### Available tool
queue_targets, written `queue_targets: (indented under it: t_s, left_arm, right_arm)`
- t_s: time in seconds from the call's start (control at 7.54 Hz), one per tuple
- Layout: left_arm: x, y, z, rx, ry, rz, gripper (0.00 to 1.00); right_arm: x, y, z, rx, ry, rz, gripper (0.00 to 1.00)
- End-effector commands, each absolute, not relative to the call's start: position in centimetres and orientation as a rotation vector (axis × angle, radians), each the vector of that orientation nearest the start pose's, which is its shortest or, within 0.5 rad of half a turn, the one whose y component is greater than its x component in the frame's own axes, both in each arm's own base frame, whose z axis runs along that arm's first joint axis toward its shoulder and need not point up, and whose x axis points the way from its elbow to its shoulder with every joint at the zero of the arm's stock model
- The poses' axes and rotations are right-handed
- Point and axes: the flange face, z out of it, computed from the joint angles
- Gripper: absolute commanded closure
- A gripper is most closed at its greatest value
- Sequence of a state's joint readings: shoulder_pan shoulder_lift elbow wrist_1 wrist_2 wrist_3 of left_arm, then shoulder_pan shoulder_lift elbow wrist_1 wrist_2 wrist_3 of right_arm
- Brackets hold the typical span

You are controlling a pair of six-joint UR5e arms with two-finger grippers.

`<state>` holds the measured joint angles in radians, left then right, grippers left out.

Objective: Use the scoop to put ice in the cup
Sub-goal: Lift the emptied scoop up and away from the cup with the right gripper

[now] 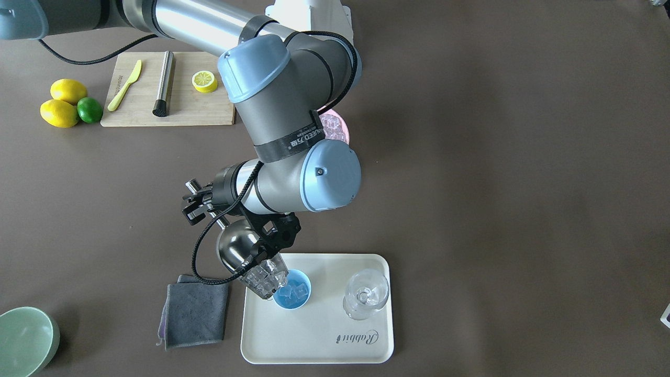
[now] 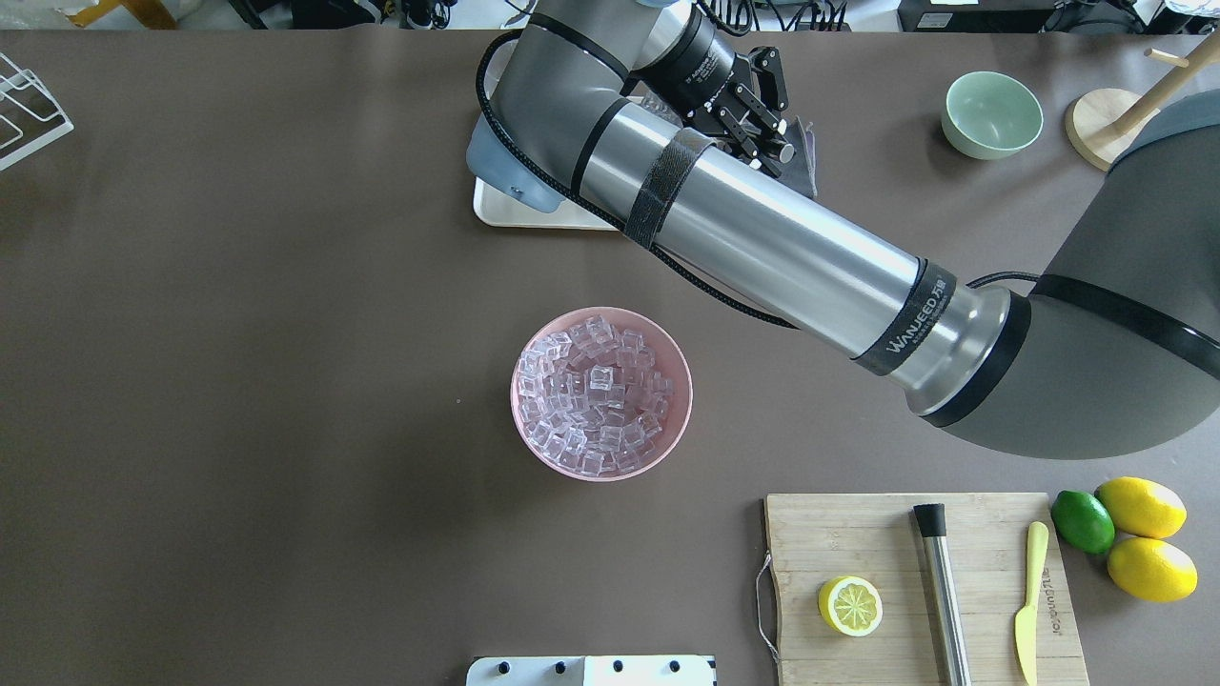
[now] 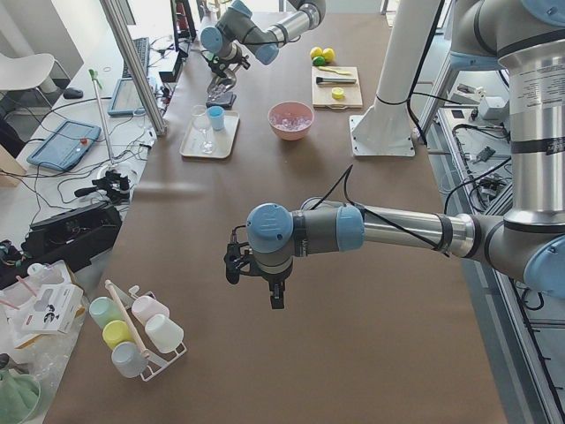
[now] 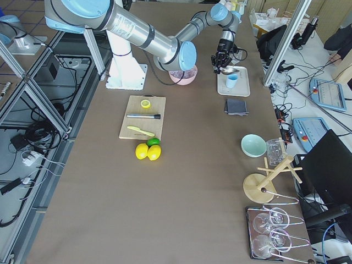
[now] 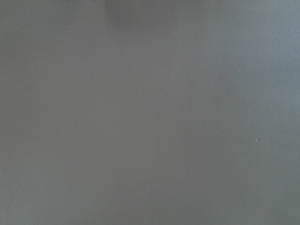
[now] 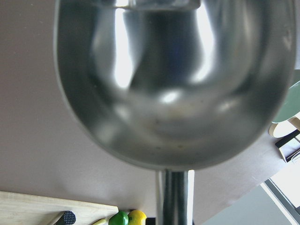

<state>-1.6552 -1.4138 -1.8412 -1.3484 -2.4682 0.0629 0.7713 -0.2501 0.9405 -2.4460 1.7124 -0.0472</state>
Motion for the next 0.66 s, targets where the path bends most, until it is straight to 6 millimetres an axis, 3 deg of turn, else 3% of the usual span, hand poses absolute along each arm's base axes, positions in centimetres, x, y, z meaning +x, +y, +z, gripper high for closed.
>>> queue_targets:
  t_s: [0.0, 0.53]
  left_arm:
    - [-9.03, -40.96, 61.05, -0.035, 0.902, -0.069, 0.02]
    - [-9.03, -40.97, 61.05, -0.035, 0.902, -0.069, 0.02]
  right_arm:
    - [-48.75, -63.93, 13.47, -0.225, -0.036, -0.832, 1.0]
    - [-49.21, -63.62, 13.61, -0.22, -0.016, -0.843, 1.0]
